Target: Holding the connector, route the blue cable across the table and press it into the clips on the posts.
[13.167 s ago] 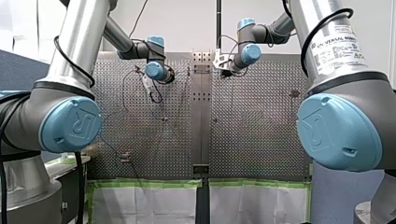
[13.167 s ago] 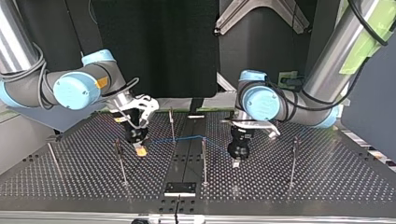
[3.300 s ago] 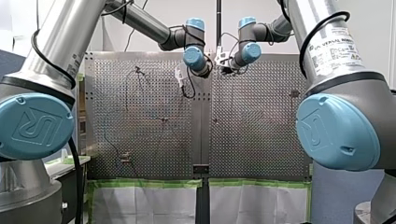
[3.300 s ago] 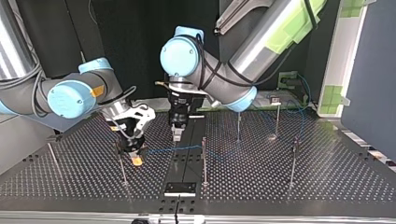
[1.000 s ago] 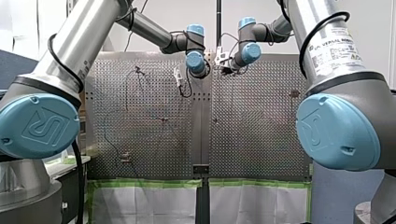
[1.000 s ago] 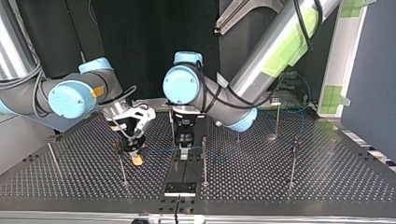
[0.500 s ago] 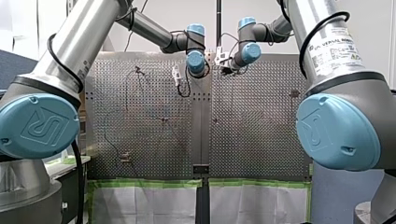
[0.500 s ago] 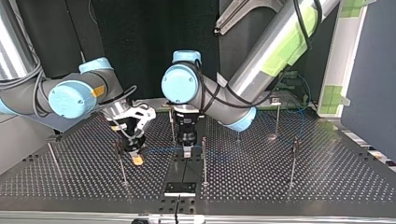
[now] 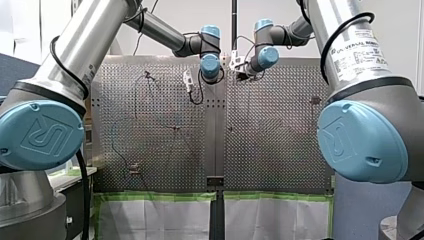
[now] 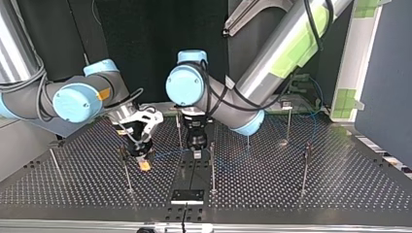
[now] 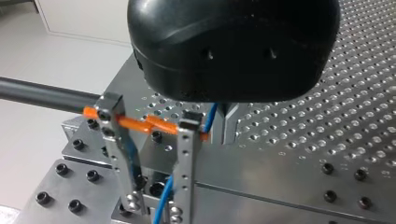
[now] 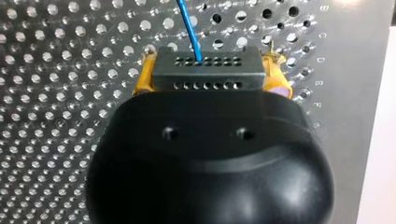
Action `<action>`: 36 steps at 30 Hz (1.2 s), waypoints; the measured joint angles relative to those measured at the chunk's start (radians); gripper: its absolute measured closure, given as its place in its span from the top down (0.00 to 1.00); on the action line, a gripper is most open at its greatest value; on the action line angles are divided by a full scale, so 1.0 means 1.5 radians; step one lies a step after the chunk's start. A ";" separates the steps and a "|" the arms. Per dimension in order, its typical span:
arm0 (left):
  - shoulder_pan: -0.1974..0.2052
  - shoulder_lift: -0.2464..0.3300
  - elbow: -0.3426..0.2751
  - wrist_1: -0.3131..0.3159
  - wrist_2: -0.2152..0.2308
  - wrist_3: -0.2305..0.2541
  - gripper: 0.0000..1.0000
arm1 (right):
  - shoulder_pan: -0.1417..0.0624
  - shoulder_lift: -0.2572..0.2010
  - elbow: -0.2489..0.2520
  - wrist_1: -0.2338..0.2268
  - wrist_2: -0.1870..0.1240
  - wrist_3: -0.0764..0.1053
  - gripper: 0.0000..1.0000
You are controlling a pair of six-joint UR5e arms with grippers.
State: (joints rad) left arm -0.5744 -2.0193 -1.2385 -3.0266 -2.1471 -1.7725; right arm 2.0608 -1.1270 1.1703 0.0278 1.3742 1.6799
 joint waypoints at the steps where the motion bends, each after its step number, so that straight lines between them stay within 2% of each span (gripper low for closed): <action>1: -0.001 0.000 -0.001 -0.003 -0.002 0.000 0.00 | 0.000 0.000 0.002 0.000 0.000 0.000 0.00; 6: -0.010 0.000 -0.021 -0.009 -0.008 0.000 0.00 | -0.003 0.000 0.023 -0.001 0.006 0.001 0.00; 10: -0.012 0.000 -0.040 -0.008 -0.009 -0.001 0.00 | -0.004 0.000 0.042 -0.007 0.018 0.000 0.00; 14: -0.014 0.000 -0.065 0.010 -0.006 -0.004 0.00 | -0.005 0.000 0.068 -0.016 0.032 -0.006 0.00; 19: -0.015 -0.001 -0.098 0.041 0.002 -0.003 0.00 | -0.006 0.001 0.101 -0.020 0.040 -0.020 0.00; 24: -0.015 -0.001 -0.125 0.069 0.021 0.000 0.00 | -0.009 0.002 0.132 -0.040 0.041 -0.027 0.00; 36: -0.012 -0.006 -0.198 0.142 0.086 -0.003 0.00 | -0.019 0.005 0.197 -0.104 0.041 -0.027 0.00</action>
State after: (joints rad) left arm -0.5928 -2.0280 -1.5355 -2.8136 -2.0187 -1.7776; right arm 2.0327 -1.1190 1.4652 -0.1277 1.4356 1.6388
